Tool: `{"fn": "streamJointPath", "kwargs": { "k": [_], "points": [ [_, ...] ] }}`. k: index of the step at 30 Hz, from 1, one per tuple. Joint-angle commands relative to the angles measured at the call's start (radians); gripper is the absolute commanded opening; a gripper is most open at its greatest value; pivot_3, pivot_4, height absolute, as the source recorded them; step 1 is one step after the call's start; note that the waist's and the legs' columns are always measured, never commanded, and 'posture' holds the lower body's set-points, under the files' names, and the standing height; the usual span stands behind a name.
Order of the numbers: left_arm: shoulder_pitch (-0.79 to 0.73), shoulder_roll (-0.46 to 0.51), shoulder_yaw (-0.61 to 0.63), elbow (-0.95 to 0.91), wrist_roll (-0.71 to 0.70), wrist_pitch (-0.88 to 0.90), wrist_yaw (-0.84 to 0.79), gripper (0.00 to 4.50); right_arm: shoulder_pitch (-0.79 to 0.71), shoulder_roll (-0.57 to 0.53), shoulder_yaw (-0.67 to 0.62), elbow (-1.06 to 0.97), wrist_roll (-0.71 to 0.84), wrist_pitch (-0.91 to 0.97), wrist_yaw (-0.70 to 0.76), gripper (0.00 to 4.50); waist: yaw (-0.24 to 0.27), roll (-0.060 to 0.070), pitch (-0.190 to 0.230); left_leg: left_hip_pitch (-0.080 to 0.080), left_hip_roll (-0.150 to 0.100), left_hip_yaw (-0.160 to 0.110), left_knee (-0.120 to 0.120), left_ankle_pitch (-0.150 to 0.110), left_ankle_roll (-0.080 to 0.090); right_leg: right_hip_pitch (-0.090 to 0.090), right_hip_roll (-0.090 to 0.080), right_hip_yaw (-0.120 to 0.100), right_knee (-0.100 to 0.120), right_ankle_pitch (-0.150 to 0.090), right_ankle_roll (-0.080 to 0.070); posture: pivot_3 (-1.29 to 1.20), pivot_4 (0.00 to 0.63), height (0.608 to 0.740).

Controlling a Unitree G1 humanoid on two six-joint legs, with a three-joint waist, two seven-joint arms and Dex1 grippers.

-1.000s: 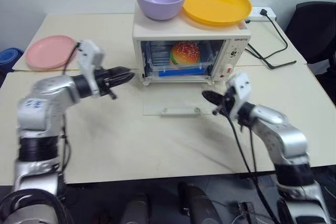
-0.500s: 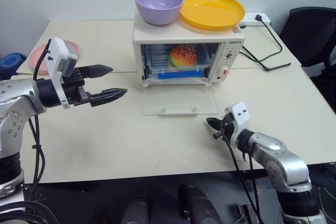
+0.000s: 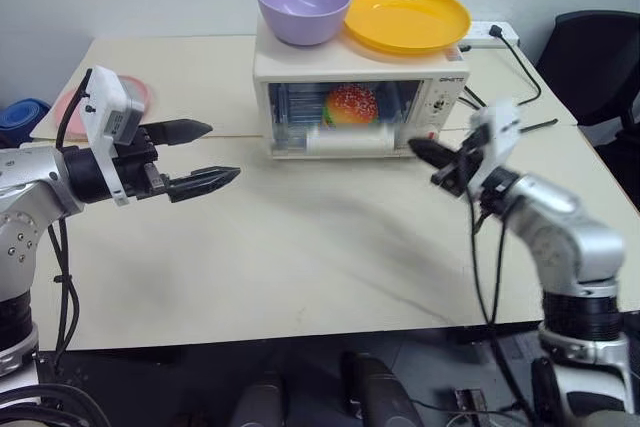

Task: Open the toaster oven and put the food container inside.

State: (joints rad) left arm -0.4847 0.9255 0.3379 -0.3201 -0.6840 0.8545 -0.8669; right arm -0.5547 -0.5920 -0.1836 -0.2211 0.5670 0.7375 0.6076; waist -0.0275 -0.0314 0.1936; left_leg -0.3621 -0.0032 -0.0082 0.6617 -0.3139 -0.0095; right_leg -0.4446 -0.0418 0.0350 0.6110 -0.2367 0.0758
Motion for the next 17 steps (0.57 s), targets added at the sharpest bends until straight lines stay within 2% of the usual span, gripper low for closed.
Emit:
{"fn": "streamJointPath", "kwargs": {
  "k": [1, 7, 12, 17],
  "points": [
    [0.023, 0.045, 0.053, -0.026, -0.001, -0.029, -0.011, 4.5, 0.026, -0.119, -0.054, -0.044, 0.084, 0.048, 0.143, 0.64, 0.0, 0.0, 0.0, -0.002, 0.0, -0.001, 0.0, 0.0, 0.0, -0.001, 0.0, 0.0, -0.001, 0.0, 0.0, 0.0, 0.15, 0.74],
    [0.086, 0.109, 0.124, -0.02, -0.012, -0.042, -0.053, 4.5, 0.107, -0.353, -0.189, -0.016, 0.183, 0.118, 0.333, 2.67, 0.001, 0.001, 0.0, -0.006, -0.001, -0.003, 0.0, 0.0, 0.001, -0.002, -0.001, 0.0, -0.005, 0.0, 0.001, 0.0, 0.15, 0.74],
    [0.158, 0.162, 0.192, -0.012, -0.01, -0.053, -0.11, 4.5, 0.175, -0.465, -0.265, 0.017, 0.205, 0.133, 0.427, 4.39, -0.002, 0.001, 0.0, -0.005, 0.0, -0.001, 0.0, 0.0, 0.001, -0.001, 0.0, -0.001, -0.004, 0.0, 0.0, 0.0, 0.15, 0.74],
    [0.163, 0.186, 0.213, 0.017, -0.012, -0.066, -0.129, 4.5, 0.176, -0.458, -0.244, 0.027, 0.181, 0.081, 0.429, 4.45, -0.001, 0.001, 0.001, -0.003, 0.001, 0.004, 0.001, 0.0, 0.002, -0.001, 0.002, -0.001, -0.004, -0.001, -0.001, 0.0, 0.15, 0.74]
  ]
}}
